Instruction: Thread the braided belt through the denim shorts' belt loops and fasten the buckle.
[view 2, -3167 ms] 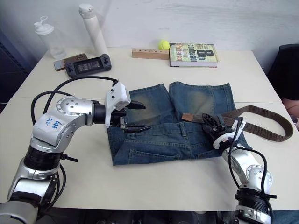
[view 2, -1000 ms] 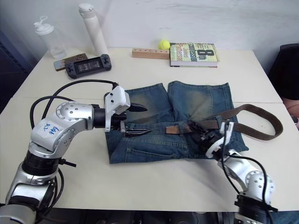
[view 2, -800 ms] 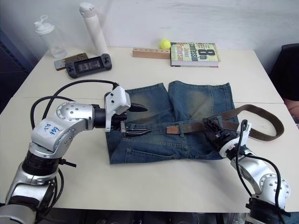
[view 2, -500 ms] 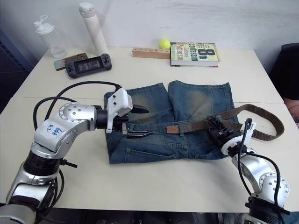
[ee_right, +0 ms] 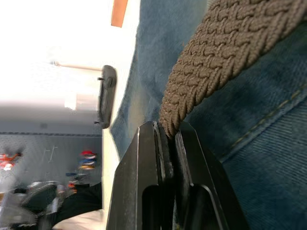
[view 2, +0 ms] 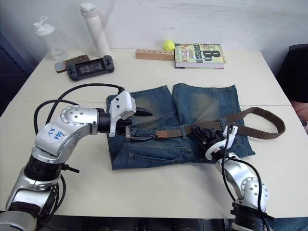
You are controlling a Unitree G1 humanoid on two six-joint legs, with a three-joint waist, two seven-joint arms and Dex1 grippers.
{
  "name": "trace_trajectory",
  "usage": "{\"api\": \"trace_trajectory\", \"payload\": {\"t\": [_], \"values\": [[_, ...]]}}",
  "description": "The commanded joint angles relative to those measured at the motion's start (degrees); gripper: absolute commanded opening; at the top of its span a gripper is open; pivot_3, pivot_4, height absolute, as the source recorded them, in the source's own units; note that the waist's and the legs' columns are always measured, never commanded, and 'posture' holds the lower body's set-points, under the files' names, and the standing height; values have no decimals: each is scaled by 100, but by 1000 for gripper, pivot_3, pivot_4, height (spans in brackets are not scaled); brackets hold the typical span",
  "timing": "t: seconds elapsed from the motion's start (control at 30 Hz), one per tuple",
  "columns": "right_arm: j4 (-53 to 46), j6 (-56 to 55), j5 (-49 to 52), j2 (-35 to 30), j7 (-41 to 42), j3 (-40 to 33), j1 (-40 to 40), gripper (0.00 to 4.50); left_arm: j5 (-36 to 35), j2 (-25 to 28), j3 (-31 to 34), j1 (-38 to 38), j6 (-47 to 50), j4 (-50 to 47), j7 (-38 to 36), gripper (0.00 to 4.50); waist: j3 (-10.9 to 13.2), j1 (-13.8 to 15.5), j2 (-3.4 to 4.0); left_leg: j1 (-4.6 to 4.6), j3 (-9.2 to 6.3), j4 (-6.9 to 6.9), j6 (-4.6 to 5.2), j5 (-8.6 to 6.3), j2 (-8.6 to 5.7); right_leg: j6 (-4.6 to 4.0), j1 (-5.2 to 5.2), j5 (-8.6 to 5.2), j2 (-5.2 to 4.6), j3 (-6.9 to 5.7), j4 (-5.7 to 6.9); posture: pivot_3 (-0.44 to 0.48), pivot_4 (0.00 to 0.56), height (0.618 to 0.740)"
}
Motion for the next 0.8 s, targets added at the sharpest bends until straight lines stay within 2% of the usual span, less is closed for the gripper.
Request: {"api": "trace_trajectory", "payload": {"t": [0.03, 0.07, 0.23, 0.4, 0.43, 0.53, 0.67, 0.73, 0.8], "values": [[-161, -18, -327, 41, -10, 237, 30, 22, 48, 56, 42, -11, -97, -62, -21, 4500, 0, -36, 0, 0, 0, 0, 0, 0, 0, 0, 0, 0, 0, 0, 0, 0, 150, 738], [-163, 6, -358, 16, -28, 254, 37, 22, 66, 65, 41, -28, -119, -29, -33, 4500, 0, -46, 0, 0, -1, 0, 0, 0, 0, 0, 0, 0, 0, 0, 0, 0, 150, 738], [-284, 50, -124, -187, -55, 50, 1, 1824, 179, 142, -12, -140, -287, 179, -173, 4500, 0, -45, 0, 2, -1, -5, -4, 2, 1, -1, -2, -1, 1, -1, 2, 0, 150, 738], [-809, 473, 66, -1017, 32, -2, 190, 4266, 383, 180, -139, -298, -606, 512, -399, 4500, 1, 1, -1, -1, -2, -2, -2, 2, -3, -1, 0, -1, -4, -1, -2, 0, 150, 738], [-932, 569, 104, -1232, 67, -13, 247, 4445, 423, 182, -158, -339, -672, 587, -447, 4500, 1, 16, -1, -1, -3, -2, -1, 2, -3, -1, 0, 0, -4, -1, -4, 0, 150, 738], [-1295, 842, 234, -1905, 334, -49, 410, 4445, 497, 190, -189, -451, -825, 761, -592, 4500, 2, 43, -2, -5, -3, -4, 0, 2, -3, -1, 0, -1, -3, -2, -14, 0, 150, 738], [-1837, 1203, 304, -2924, 1087, -216, 528, 4445, 579, 240, -220, -540, -983, 925, -790, 4500, 3, 58, -2, -5, -3, -6, 0, 2, -1, -1, 0, 0, -1, -3, -19, 0, 150, 738], [-2231, 1302, -159, -3494, 1770, -209, 555, 4445, 618, 265, -239, -562, -1062, 976, -888, 4500, 3, 66, -3, -5, -2, -5, 1, 2, -1, -1, 0, 0, -1, -3, -33, 0, 150, 738], [-2709, 1277, -1075, -4185, 2629, -7, 646, 4445, 635, 318, -264, -565, -1150, 979, -1048, 4500, 4, 95, -1, -5, -3, -4, 2, 2, -2, 0, 1, 0, 0, -5, -37, 0, 150, 738]]}}
